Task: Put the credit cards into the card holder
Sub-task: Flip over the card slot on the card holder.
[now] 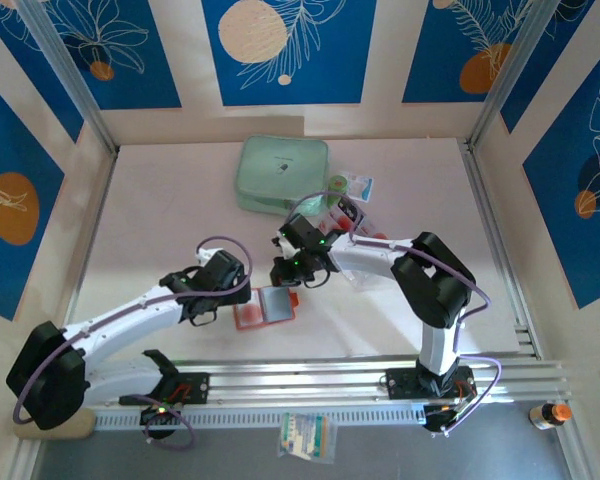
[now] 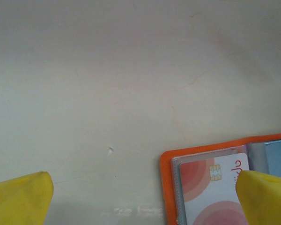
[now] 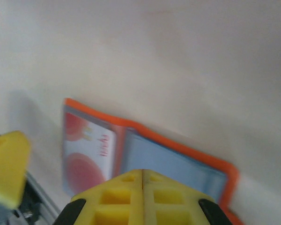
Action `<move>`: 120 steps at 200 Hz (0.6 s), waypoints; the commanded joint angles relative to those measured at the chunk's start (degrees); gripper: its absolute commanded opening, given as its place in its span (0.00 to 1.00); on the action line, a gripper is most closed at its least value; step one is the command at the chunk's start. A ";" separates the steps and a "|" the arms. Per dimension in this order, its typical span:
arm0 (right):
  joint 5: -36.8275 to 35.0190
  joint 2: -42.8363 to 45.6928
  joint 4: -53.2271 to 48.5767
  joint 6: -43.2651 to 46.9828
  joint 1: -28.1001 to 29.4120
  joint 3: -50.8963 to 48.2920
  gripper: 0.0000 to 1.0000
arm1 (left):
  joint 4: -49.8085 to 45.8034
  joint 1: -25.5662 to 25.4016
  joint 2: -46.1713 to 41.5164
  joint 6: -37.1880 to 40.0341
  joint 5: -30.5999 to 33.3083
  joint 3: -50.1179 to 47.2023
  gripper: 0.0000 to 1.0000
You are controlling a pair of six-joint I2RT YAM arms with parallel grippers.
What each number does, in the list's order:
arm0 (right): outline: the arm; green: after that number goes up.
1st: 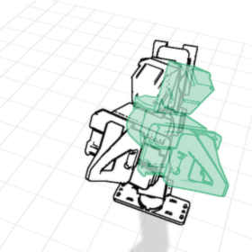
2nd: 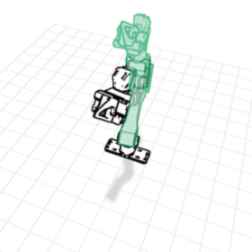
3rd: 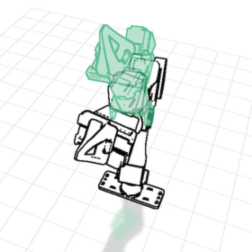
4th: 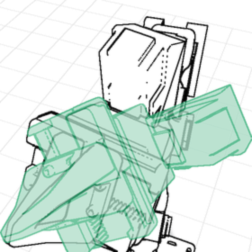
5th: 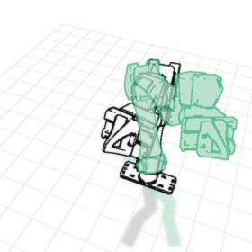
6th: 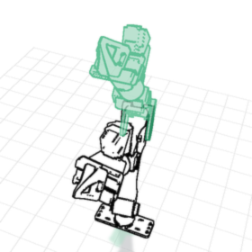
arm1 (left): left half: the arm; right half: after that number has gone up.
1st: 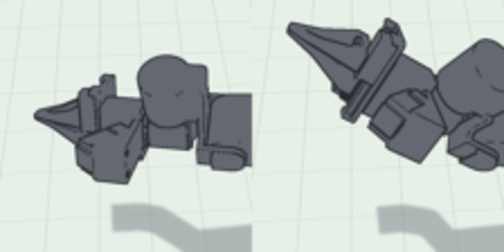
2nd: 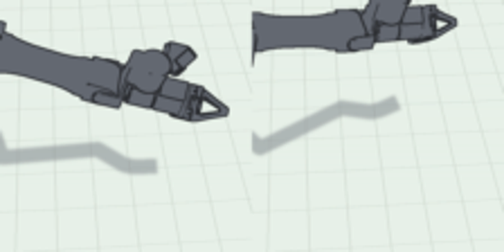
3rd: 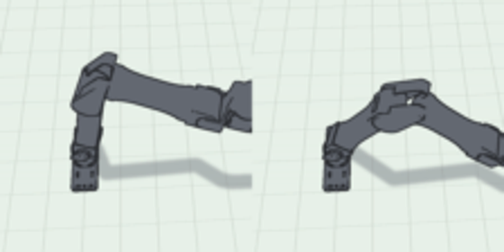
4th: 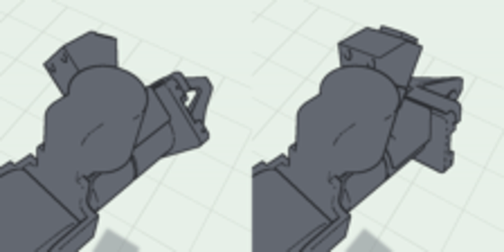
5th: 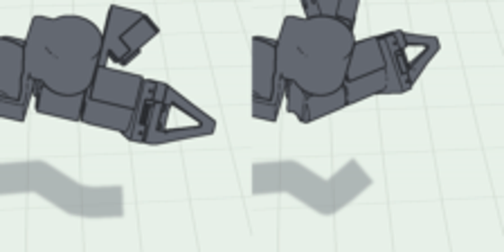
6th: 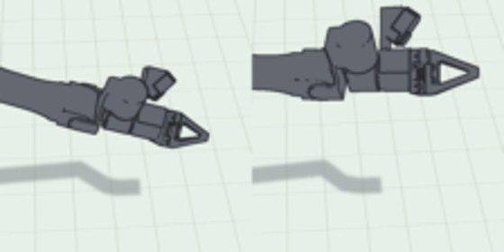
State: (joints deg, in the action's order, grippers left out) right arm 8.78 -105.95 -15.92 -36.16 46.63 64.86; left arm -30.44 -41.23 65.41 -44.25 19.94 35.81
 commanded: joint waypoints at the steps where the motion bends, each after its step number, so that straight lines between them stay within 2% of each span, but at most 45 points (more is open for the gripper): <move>1: -0.75 1.49 -0.72 1.42 -0.31 -1.64 0.03 | 0.99 -1.25 1.74 1.53 -0.64 2.97 1.00; 79: -1.13 0.51 -1.47 3.03 -0.84 -2.38 0.03 | 3.93 -8.68 10.40 -1.59 0.36 5.20 1.00; 120: -0.43 -0.90 -1.24 3.20 -0.71 -2.63 0.03 | 4.29 -11.09 12.11 -2.07 1.38 5.69 1.00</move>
State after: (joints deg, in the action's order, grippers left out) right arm 7.70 -105.97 -16.16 -33.98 46.09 62.85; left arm -26.72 -51.16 76.93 -45.15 19.99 39.62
